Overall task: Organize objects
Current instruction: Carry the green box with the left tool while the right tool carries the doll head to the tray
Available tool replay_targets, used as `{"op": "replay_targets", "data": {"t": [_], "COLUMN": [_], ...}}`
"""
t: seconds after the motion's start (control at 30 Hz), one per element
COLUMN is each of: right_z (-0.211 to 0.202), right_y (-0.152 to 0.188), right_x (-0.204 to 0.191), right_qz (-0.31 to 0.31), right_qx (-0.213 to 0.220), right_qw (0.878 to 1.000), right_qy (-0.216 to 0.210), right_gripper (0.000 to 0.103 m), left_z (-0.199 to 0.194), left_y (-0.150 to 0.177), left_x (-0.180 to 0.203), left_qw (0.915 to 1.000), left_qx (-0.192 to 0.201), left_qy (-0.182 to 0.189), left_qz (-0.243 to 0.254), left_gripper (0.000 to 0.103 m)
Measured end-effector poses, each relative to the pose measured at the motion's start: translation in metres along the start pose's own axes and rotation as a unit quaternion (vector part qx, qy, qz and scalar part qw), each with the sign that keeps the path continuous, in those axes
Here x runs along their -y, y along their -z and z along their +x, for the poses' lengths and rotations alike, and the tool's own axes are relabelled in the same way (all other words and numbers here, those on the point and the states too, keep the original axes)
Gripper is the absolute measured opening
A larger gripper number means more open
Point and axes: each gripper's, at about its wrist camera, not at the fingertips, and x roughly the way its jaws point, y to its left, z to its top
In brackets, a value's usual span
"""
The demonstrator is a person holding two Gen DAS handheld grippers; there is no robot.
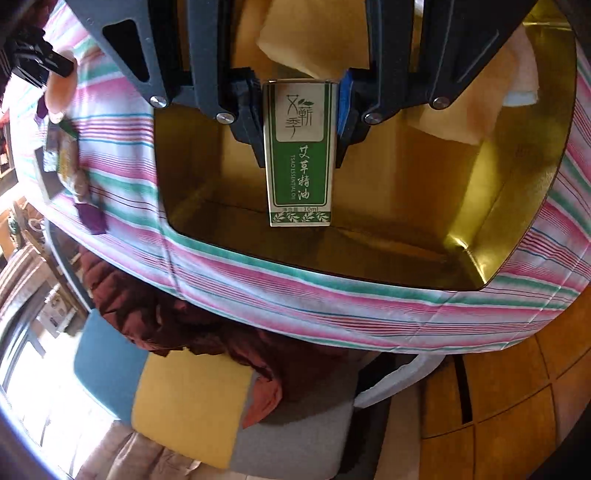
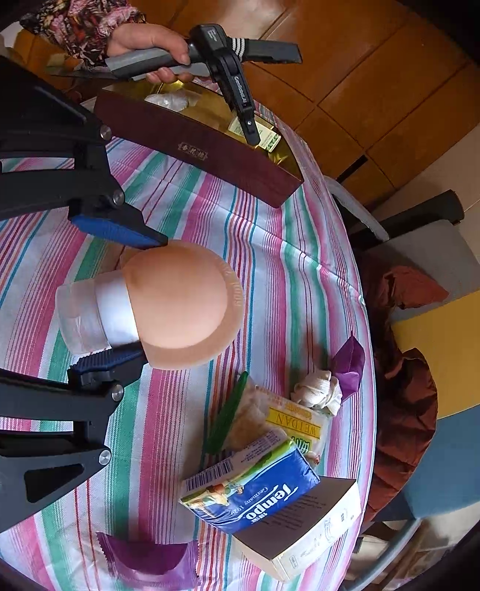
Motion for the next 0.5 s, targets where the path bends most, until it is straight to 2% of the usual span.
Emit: {"op": "replay_targets", "data": {"t": [0.13, 0.23, 0.37, 0.43, 0.5], "right_z": [0.002, 0.004, 0.004, 0.005, 0.008], "right_y": [0.000, 0.000, 0.000, 0.001, 0.003], "right_x": [0.002, 0.003, 0.004, 0.003, 0.001], "right_qz": [0.001, 0.002, 0.005, 0.006, 0.003], "right_qx": [-0.004, -0.005, -0.005, -0.006, -0.008], "right_qw": [1.000, 1.000, 1.000, 1.000, 1.000], "right_qy": [-0.001, -0.001, -0.010, -0.015, -0.017], "right_gripper": [0.051, 0.051, 0.051, 0.051, 0.051], "left_z": [0.008, 0.007, -0.011, -0.025, -0.035], "left_y": [-0.004, 0.001, 0.012, 0.020, 0.027], "left_x": [-0.008, -0.013, -0.019, -0.022, -0.021], "left_qw": [0.9997, 0.9996, 0.9984, 0.9961, 0.9950], "left_qx": [-0.006, 0.001, 0.025, 0.048, 0.058], "left_qy": [-0.019, -0.023, 0.008, 0.032, 0.048], "left_qz": [-0.010, -0.018, -0.050, -0.066, -0.065], "left_gripper": [0.039, 0.041, 0.041, 0.042, 0.043]}}
